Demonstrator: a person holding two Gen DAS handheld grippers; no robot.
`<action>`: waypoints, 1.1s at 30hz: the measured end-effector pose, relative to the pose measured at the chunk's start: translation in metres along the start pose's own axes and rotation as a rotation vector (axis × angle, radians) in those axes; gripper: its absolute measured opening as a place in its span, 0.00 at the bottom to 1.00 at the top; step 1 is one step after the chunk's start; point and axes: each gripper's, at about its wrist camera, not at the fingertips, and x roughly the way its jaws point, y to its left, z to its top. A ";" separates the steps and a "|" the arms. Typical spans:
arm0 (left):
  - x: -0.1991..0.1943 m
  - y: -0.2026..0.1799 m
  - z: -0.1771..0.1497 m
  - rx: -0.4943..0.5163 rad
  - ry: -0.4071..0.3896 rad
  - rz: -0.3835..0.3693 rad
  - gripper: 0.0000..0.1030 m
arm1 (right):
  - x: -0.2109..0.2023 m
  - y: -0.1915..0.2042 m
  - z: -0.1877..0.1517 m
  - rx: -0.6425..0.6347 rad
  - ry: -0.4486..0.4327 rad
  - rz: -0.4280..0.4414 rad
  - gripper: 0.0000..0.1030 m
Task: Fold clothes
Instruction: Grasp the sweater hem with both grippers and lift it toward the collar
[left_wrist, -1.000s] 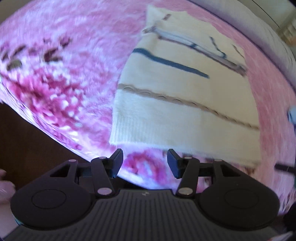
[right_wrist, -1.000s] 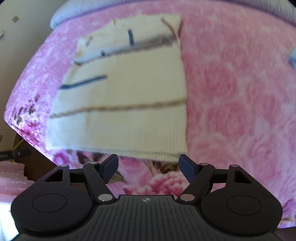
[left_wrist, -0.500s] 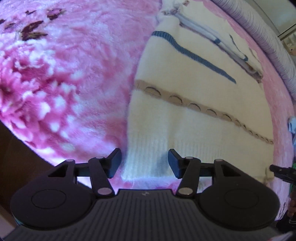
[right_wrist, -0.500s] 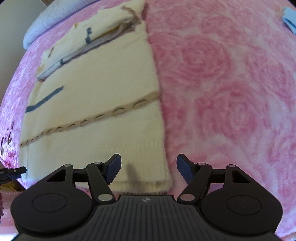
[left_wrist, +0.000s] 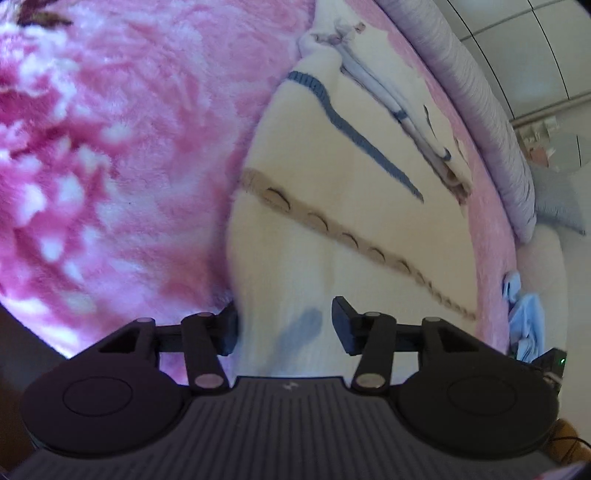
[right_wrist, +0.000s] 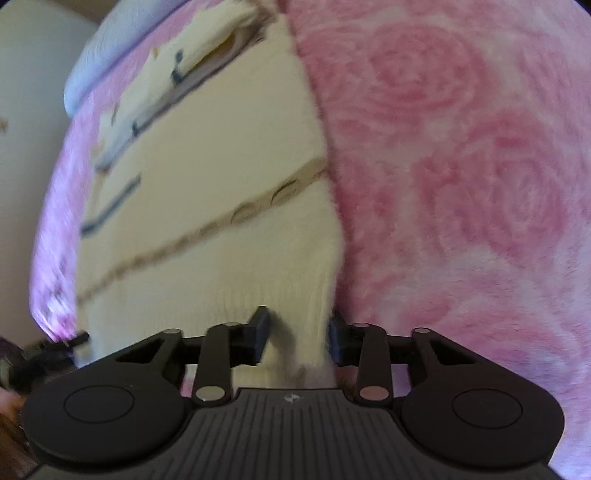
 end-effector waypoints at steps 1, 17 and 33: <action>0.000 0.001 0.000 -0.003 0.000 -0.005 0.36 | 0.001 -0.001 0.002 0.017 -0.004 0.015 0.44; -0.062 -0.010 0.005 -0.049 -0.053 -0.012 0.05 | -0.063 0.007 0.001 0.048 0.008 0.154 0.09; 0.021 -0.103 0.303 -0.003 -0.208 -0.096 0.16 | -0.055 0.092 0.239 0.132 -0.302 0.165 0.16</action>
